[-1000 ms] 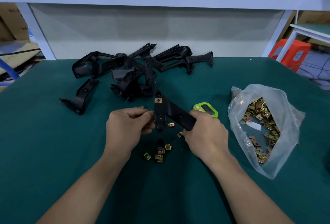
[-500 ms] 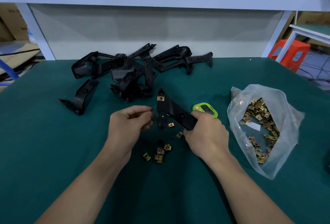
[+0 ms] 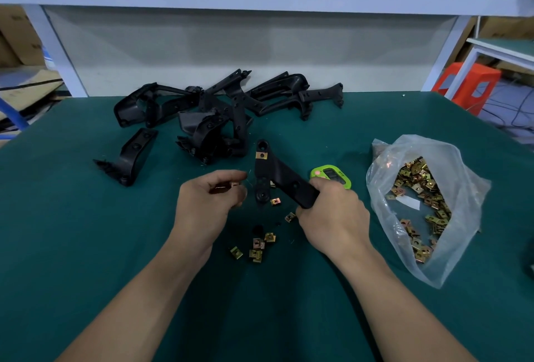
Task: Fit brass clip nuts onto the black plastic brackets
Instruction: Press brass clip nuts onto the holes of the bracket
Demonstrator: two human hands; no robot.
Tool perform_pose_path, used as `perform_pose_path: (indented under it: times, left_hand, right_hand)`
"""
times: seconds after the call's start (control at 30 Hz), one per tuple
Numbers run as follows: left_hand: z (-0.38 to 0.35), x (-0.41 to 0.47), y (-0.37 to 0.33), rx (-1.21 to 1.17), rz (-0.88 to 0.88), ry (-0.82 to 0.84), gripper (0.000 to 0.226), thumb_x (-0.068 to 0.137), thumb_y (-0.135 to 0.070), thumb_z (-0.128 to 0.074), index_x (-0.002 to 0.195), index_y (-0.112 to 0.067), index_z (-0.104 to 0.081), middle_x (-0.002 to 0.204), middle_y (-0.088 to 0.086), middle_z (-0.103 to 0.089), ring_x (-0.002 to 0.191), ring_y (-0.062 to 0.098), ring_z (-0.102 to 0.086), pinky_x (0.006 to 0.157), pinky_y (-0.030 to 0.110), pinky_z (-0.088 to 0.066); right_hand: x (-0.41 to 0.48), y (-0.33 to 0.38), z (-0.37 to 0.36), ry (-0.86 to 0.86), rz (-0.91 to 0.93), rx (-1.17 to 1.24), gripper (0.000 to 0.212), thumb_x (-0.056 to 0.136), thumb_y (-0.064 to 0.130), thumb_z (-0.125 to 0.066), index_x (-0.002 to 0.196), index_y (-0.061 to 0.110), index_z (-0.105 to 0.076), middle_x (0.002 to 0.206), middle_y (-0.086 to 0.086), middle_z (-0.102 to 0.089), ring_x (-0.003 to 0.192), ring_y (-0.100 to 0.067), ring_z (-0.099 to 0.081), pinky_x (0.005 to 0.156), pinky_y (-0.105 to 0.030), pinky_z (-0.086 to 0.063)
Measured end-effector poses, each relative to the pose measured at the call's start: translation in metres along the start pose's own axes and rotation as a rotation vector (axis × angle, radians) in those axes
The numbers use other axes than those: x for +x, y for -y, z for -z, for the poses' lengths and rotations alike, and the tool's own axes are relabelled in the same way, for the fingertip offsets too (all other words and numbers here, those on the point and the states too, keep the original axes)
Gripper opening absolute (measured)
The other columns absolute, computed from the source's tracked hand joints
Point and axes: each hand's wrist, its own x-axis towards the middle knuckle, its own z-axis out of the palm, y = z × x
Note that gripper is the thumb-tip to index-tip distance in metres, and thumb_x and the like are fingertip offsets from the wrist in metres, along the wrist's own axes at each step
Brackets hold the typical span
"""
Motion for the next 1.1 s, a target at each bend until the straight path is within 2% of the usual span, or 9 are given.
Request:
perform_pose_path:
  times: [0.1, 0.2, 0.3, 0.47, 0.57, 0.73, 0.87, 1.0, 1.1]
  left_hand:
    - [0.001, 0.000, 0.001, 0.053, -0.029, -0.005, 0.030, 0.088, -0.003, -0.073, 0.089, -0.032, -0.081, 0.076, -0.002, -0.077, 0.067, 0.006, -0.068, 0.070, 0.014, -0.055]
    - [-0.003, 0.002, 0.004, 0.082, -0.050, -0.007, 0.031, 0.097, -0.002, -0.062, 0.106, -0.028, -0.076, 0.088, -0.006, -0.080, 0.082, 0.007, -0.076, 0.073, 0.016, -0.059]
    - [-0.006, 0.003, 0.007, 0.009, -0.036, 0.030, 0.033, 0.102, 0.001, -0.053, 0.120, -0.022, -0.067, 0.092, -0.004, -0.079, 0.085, 0.012, -0.077, 0.072, 0.020, -0.060]
    - [0.002, 0.005, 0.002, -0.113, 0.085, 0.197, 0.010, 0.099, -0.002, -0.062, 0.103, -0.006, -0.070, 0.086, 0.011, -0.078, 0.076, 0.019, -0.075, 0.067, 0.026, -0.060]
    - [0.009, 0.005, -0.002, -0.159, 0.170, 0.264, 0.011, 0.093, -0.006, -0.069, 0.091, -0.007, -0.080, 0.089, 0.015, -0.078, 0.075, 0.021, -0.075, 0.065, 0.026, -0.059]
    - [0.010, 0.005, -0.005, -0.195, 0.177, 0.299, 0.017, 0.076, -0.022, -0.076, 0.090, -0.016, -0.083, 0.084, 0.010, -0.077, 0.071, 0.015, -0.073, 0.062, 0.023, -0.058]
    - [0.010, 0.006, -0.003, -0.184, 0.155, 0.292, 0.035, 0.069, -0.021, -0.080, 0.102, -0.007, -0.077, 0.076, 0.011, -0.075, 0.062, 0.015, -0.070, 0.057, 0.022, -0.057]
    - [0.012, 0.007, -0.003, -0.124, 0.104, 0.348, 0.029, 0.070, -0.021, -0.081, 0.099, -0.014, -0.081, 0.076, 0.011, -0.073, 0.059, 0.013, -0.065, 0.056, 0.022, -0.054]
    - [0.012, 0.006, -0.002, -0.099, 0.077, 0.329, 0.037, 0.067, -0.021, -0.083, 0.103, -0.013, -0.079, 0.075, 0.012, -0.073, 0.056, 0.016, -0.064, 0.055, 0.023, -0.054]
  right_hand:
    - [0.000, 0.000, 0.000, -0.001, -0.007, 0.001, 0.018, 0.075, 0.028, -0.069, 0.076, 0.031, -0.051, 0.062, 0.011, -0.049, 0.067, -0.029, -0.052, 0.060, -0.032, -0.035]
    - [0.000, 0.001, 0.001, -0.002, -0.013, 0.001, 0.017, 0.075, 0.028, -0.069, 0.076, 0.031, -0.052, 0.061, 0.011, -0.049, 0.066, -0.028, -0.051, 0.060, -0.032, -0.035]
    - [-0.001, 0.002, 0.002, -0.004, -0.010, -0.013, 0.016, 0.076, 0.027, -0.070, 0.081, 0.031, -0.055, 0.062, 0.012, -0.047, 0.067, -0.029, -0.051, 0.060, -0.033, -0.035]
    - [0.000, 0.002, 0.005, -0.014, 0.013, -0.054, 0.020, 0.080, 0.025, -0.070, 0.096, 0.034, -0.062, 0.063, 0.013, -0.042, 0.070, -0.028, -0.048, 0.063, -0.032, -0.036]
    - [0.001, 0.001, 0.007, -0.015, 0.028, -0.065, 0.021, 0.082, 0.024, -0.069, 0.098, 0.035, -0.061, 0.067, 0.010, -0.044, 0.070, -0.028, -0.048, 0.063, -0.032, -0.036]
    - [0.000, 0.001, 0.009, -0.009, 0.057, -0.099, 0.025, 0.082, 0.021, -0.068, 0.086, 0.037, -0.049, 0.064, 0.011, -0.042, 0.069, -0.028, -0.048, 0.061, -0.032, -0.035]
    - [-0.001, 0.002, 0.009, -0.006, 0.065, -0.115, 0.026, 0.082, 0.019, -0.067, 0.083, 0.036, -0.047, 0.066, 0.010, -0.048, 0.069, -0.028, -0.051, 0.061, -0.032, -0.035]
    - [-0.002, 0.003, 0.010, -0.007, 0.077, -0.143, 0.024, 0.081, 0.017, -0.066, 0.085, 0.033, -0.050, 0.065, 0.009, -0.049, 0.067, -0.028, -0.050, 0.059, -0.033, -0.033]
    - [-0.002, 0.003, 0.011, -0.017, 0.096, -0.196, 0.024, 0.080, 0.013, -0.066, 0.085, 0.031, -0.049, 0.065, 0.008, -0.051, 0.066, -0.028, -0.050, 0.059, -0.033, -0.033]
